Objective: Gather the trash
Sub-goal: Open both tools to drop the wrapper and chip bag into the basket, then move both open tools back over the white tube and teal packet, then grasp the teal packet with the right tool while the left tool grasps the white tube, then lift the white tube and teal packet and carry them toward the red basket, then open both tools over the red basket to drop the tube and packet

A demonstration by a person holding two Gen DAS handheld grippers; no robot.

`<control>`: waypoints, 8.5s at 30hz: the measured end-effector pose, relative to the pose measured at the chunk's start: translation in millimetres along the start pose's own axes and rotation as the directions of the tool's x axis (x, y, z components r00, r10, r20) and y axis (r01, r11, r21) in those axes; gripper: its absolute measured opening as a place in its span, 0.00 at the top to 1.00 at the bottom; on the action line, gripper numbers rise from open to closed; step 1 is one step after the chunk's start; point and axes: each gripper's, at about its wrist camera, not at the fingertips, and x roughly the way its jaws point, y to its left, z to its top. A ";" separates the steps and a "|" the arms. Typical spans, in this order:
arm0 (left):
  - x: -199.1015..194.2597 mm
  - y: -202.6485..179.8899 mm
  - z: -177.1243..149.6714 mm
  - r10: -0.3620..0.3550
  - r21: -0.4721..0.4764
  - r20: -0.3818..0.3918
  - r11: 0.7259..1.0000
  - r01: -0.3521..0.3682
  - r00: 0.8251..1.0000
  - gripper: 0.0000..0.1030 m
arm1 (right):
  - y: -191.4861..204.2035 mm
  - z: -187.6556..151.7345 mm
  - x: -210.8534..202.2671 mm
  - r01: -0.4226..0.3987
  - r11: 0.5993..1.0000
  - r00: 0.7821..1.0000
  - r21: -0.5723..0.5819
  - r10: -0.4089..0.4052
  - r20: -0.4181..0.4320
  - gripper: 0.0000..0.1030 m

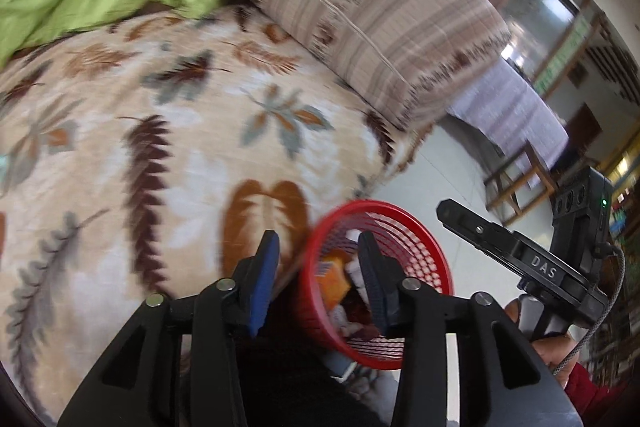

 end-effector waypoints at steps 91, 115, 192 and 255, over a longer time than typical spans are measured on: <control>-75.4 396.4 70.0 0.466 -0.711 0.033 0.633 -0.307 0.884 0.57 | 311.7 -43.3 273.8 -0.238 0.908 0.964 -0.344 0.179 -0.195 0.68; -45.5 383.9 53.7 0.529 -0.592 -0.013 0.680 -0.433 0.848 0.69 | 313.0 -41.3 284.0 -0.229 0.899 0.967 -0.373 0.168 -0.190 0.68; -120.5 221.8 -59.0 0.523 -0.399 0.217 0.818 -0.414 0.824 0.71 | 280.4 -94.4 187.0 -0.279 0.857 0.956 -0.434 0.205 -0.211 0.68; -46.4 16.4 -0.3 0.114 -0.013 0.176 0.993 -0.114 0.978 0.71 | 61.4 -13.7 27.0 -0.100 0.992 0.995 -0.081 0.100 -0.010 0.69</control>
